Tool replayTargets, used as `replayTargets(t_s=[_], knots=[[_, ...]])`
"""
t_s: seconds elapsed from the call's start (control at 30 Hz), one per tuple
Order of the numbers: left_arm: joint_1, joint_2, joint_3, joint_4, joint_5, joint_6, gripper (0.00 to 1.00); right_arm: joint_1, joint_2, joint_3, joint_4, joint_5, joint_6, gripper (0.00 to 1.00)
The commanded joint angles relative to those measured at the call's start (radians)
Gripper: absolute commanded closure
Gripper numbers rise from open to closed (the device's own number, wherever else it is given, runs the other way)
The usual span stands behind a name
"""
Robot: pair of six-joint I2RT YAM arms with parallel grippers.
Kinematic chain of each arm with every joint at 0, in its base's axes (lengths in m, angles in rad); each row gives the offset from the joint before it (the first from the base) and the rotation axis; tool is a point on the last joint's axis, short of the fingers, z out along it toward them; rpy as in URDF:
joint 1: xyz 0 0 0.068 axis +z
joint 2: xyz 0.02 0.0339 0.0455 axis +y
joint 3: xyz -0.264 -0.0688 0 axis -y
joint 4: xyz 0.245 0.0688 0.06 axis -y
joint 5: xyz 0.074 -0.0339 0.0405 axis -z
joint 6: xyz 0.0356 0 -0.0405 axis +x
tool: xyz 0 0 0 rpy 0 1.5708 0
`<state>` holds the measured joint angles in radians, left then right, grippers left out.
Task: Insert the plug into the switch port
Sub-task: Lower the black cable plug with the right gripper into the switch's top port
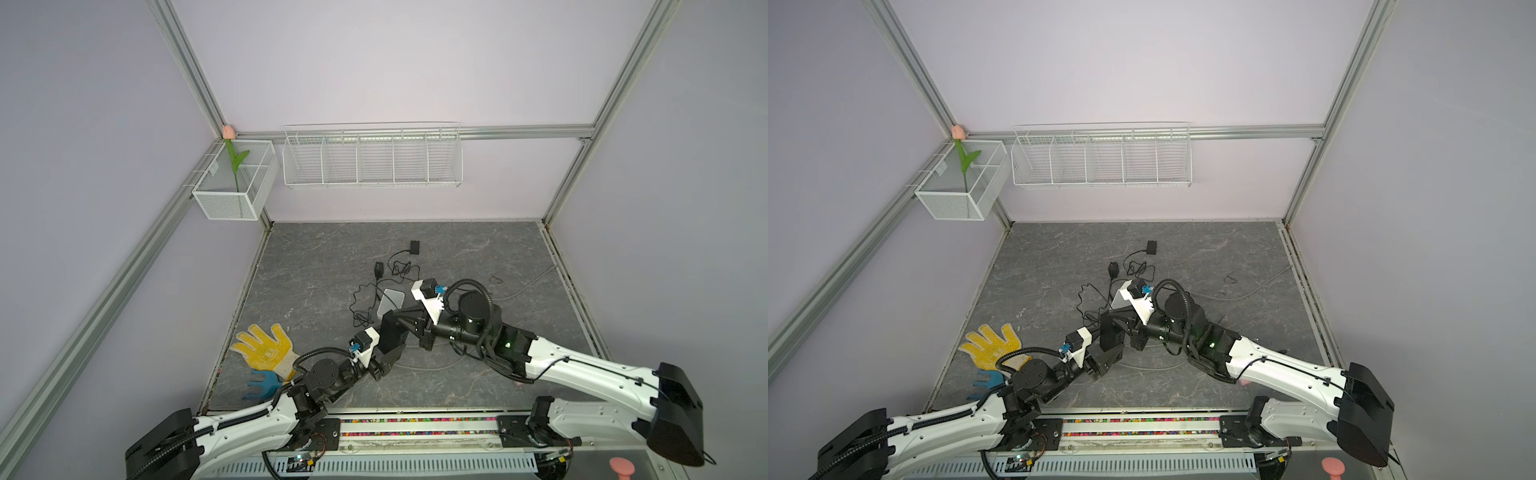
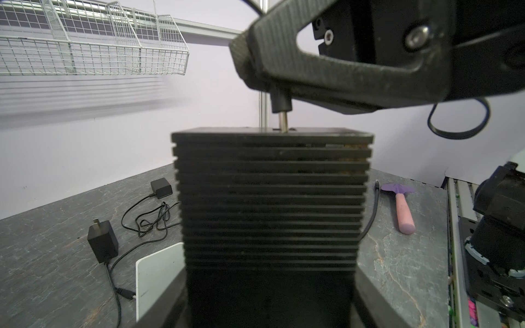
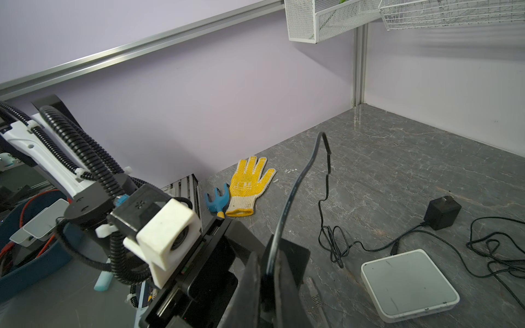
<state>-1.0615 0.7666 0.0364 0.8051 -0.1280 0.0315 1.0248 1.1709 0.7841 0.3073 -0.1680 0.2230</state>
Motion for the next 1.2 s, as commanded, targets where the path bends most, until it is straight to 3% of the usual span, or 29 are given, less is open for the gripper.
replayTargets(t_s=[0.0, 0.7, 1.17], knots=[[-0.004, -0.041, 0.077, 0.061, -0.026, -0.019, 1.0, 0.025, 0.023, -0.024, -0.06, -0.001, -0.024, 0.94], [-0.003, -0.073, 0.11, 0.06, -0.094, -0.027, 1.0, 0.076, 0.093, -0.097, -0.056, 0.019, 0.031, 0.93], [-0.004, -0.071, 0.154, 0.019, -0.119, -0.042, 1.0, 0.127, 0.138, -0.114, -0.04, 0.181, 0.09, 0.93]])
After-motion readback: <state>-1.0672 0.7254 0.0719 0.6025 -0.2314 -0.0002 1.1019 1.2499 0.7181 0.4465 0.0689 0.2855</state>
